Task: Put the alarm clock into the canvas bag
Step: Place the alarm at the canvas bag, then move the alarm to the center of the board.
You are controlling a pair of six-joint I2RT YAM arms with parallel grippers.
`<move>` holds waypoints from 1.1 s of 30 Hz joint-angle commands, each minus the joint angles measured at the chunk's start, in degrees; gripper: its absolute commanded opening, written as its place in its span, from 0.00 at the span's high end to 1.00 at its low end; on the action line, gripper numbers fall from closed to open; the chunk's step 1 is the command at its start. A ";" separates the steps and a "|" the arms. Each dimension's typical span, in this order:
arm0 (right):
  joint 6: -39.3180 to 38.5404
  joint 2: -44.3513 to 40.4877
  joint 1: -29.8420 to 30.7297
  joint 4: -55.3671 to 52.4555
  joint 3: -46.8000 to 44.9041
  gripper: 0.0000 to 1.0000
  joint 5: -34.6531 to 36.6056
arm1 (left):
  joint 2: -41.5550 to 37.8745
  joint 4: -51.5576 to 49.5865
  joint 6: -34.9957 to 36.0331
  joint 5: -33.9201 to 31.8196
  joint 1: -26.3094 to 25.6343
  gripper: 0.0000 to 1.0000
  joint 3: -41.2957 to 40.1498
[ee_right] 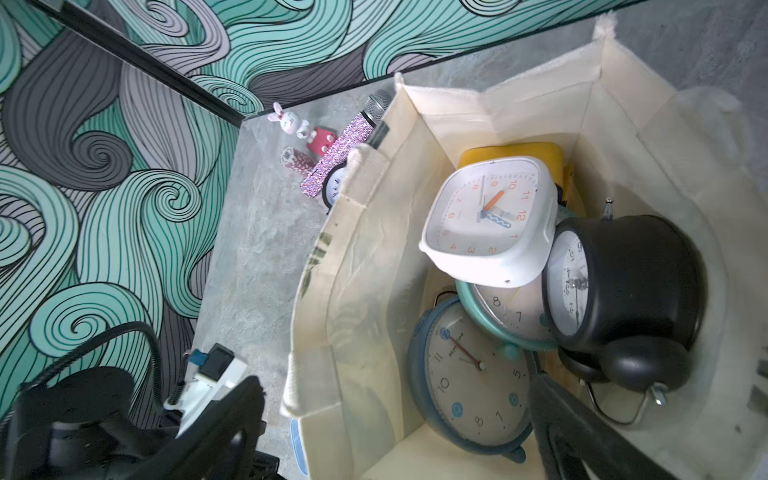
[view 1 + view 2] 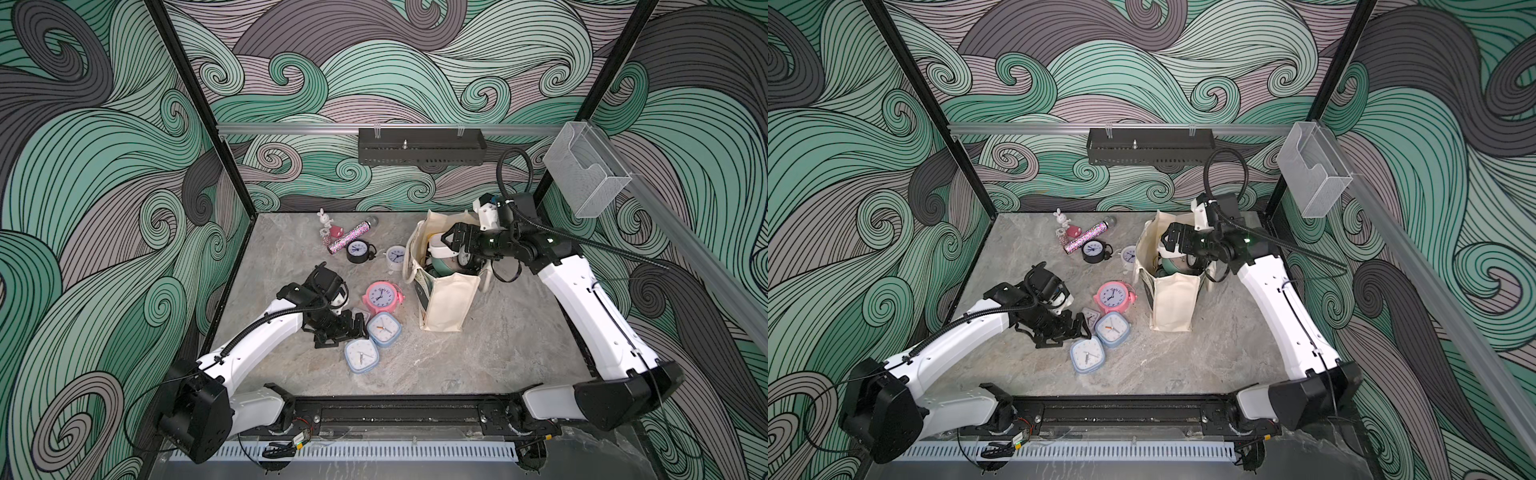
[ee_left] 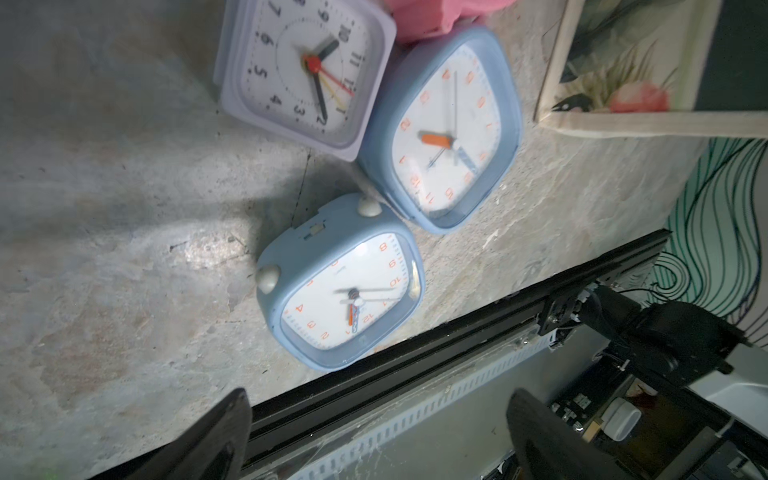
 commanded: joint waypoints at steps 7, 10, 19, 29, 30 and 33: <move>-2.18 -5.87 1.58 -1.20 -4.97 0.00 -0.37 | 0.67 7.02 -9.79 -9.79 -10.04 0.01 -5.41; -2.39 -7.29 2.15 -1.52 -5.61 0.00 -0.82 | 1.84 10.31 -11.73 -10.51 -13.20 0.01 -6.46; -5.94 -10.57 8.92 -6.18 -5.21 0.00 3.71 | 9.78 11.99 -15.74 -15.11 -17.72 0.01 -6.16; -6.54 -7.17 23.27 -7.91 -6.83 0.00 10.82 | 17.49 11.90 -22.05 -27.47 -17.18 0.01 -3.28; -6.31 -6.80 23.73 -7.53 -6.92 0.00 10.79 | 17.80 11.94 -22.65 -28.18 -16.87 0.01 -3.10; -6.11 -5.81 24.85 -7.08 -6.65 0.00 10.59 | 17.76 12.16 -23.73 -29.72 -15.11 0.01 -3.24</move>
